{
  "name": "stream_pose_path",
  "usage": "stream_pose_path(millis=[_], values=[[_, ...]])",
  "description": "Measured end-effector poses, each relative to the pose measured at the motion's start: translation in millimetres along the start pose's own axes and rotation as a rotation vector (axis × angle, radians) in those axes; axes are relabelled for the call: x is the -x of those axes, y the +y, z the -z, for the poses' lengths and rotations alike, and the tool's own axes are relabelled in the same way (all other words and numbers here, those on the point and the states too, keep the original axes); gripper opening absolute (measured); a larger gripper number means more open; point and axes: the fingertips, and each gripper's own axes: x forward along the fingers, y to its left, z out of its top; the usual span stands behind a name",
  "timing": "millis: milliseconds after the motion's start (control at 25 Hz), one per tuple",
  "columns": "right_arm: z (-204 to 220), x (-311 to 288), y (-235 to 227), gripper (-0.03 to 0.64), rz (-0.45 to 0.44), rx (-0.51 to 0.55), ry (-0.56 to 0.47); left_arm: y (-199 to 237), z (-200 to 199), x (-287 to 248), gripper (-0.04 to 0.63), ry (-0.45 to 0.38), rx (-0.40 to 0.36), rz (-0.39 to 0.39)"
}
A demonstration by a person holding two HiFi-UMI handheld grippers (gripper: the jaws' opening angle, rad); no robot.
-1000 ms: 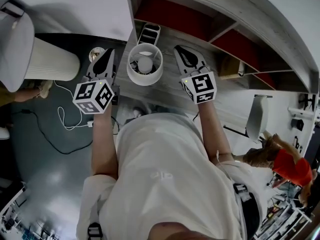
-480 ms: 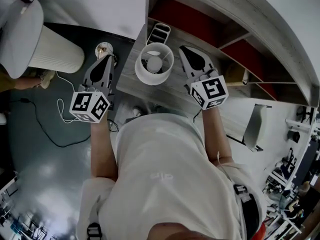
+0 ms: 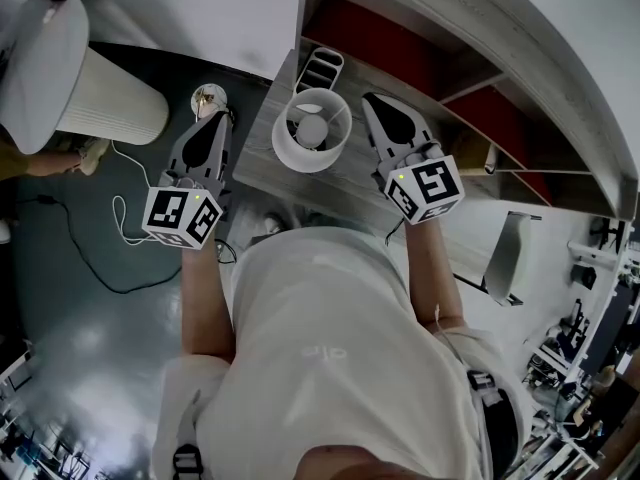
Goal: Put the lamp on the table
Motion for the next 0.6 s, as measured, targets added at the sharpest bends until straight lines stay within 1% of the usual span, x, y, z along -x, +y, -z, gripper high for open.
stream_pose_path(millis=[600], values=[[2, -11, -4, 0.03, -0.011, -0.009, -0.001, 2, 0, -9, 0.015, 0.015, -0.027, 0.003]])
